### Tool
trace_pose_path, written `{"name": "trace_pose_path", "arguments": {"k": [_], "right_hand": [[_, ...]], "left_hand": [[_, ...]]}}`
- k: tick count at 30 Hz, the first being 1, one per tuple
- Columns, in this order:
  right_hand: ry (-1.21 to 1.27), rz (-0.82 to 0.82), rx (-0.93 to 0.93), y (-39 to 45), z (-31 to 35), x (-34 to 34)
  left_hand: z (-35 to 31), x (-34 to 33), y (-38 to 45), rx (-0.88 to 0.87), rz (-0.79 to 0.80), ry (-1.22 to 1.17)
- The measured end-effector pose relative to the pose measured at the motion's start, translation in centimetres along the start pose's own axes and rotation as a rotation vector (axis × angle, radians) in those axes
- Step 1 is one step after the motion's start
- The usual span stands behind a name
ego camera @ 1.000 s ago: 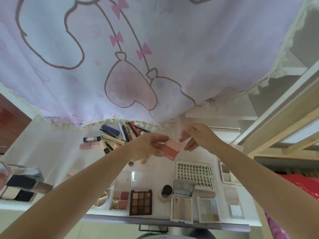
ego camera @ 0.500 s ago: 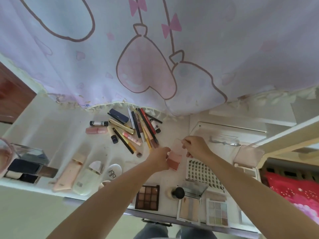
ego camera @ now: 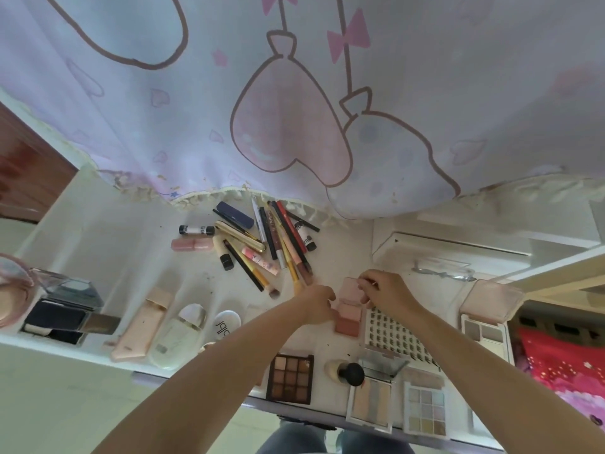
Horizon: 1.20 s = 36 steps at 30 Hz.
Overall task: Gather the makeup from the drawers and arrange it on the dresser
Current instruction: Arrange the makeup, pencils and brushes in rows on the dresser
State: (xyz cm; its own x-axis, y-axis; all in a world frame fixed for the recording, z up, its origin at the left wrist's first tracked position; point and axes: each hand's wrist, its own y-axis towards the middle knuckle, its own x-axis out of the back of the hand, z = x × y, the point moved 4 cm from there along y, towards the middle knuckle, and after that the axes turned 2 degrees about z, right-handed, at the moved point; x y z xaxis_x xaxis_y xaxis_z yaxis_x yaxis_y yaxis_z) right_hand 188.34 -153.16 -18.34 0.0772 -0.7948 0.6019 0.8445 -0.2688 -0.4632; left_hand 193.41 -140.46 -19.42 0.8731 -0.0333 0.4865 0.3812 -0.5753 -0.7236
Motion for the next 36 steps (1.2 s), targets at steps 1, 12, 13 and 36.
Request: {"name": "trace_pose_path", "arguments": {"k": [1,12,13,36], "right_hand": [[-0.023,-0.002,0.014,-0.2,0.1,0.1],[-0.499,-0.144,0.597,-2.5,5.3,0.5],[-0.477,-0.102,0.571,-2.0,6.0,0.4],[-0.448,-0.212,-0.158,8.2,9.9,-4.4]], "left_hand": [[0.1,0.2,-0.3,0.0,-0.011,0.002],[3.0,3.7,-5.2,0.116,-0.427,0.179],[3.5,4.2,-5.9,0.167,-0.497,0.223],[14.1,13.9,-9.7,0.11,-0.562,0.492]]}}
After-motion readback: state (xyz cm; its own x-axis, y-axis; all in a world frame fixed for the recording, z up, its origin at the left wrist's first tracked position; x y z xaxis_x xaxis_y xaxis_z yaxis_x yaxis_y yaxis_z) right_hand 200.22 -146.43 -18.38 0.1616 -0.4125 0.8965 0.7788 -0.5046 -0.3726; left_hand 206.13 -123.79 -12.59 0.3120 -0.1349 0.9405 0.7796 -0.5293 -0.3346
